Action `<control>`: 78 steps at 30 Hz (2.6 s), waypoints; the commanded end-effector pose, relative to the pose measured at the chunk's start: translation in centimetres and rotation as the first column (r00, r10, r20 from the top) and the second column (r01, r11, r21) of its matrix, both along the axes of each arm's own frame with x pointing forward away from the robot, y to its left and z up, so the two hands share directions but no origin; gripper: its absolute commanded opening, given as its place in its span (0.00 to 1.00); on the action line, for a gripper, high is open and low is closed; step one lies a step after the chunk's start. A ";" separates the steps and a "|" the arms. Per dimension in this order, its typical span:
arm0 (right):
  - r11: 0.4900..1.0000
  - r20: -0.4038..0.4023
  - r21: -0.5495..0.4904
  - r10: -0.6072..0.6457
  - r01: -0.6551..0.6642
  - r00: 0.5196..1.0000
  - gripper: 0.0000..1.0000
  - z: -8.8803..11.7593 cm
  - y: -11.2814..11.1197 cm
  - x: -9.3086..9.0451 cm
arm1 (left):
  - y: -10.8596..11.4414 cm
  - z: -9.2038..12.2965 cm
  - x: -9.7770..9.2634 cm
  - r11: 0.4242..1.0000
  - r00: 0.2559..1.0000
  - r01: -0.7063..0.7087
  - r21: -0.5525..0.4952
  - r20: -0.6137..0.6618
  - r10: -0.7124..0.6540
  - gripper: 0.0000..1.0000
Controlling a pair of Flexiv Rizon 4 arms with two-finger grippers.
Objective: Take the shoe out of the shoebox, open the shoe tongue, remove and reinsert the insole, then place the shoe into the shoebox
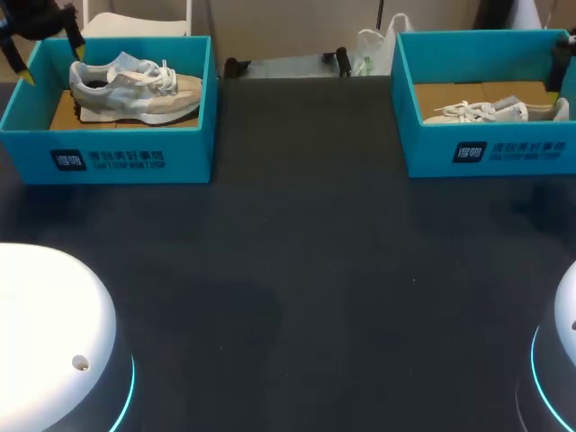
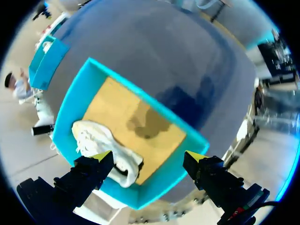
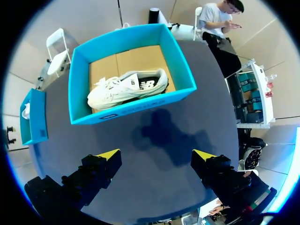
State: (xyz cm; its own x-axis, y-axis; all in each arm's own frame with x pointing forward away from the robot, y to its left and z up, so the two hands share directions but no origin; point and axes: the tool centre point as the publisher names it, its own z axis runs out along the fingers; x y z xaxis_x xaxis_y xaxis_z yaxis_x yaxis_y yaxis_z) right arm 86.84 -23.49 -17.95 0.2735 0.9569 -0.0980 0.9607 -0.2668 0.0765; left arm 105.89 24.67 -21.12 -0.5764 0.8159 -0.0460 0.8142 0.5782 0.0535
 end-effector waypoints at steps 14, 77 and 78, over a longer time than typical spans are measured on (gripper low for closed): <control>1.000 0.002 0.000 0.000 0.000 1.000 1.00 0.0 0.0 -0.1 | 3.3 -2.2 7.0 0.969 0.969 0.244 0.040 0.020 -0.245 1.00; 1.000 0.002 0.000 0.000 0.000 1.000 1.00 0.0 0.0 -0.1 | 2.9 -15.4 14.1 0.805 0.805 0.593 0.020 -0.060 -0.591 0.85; 1.000 0.002 0.000 0.000 0.000 1.000 1.00 0.0 0.0 -0.1 | 2.8 -15.5 14.1 0.806 0.806 0.591 0.022 -0.060 -0.589 0.82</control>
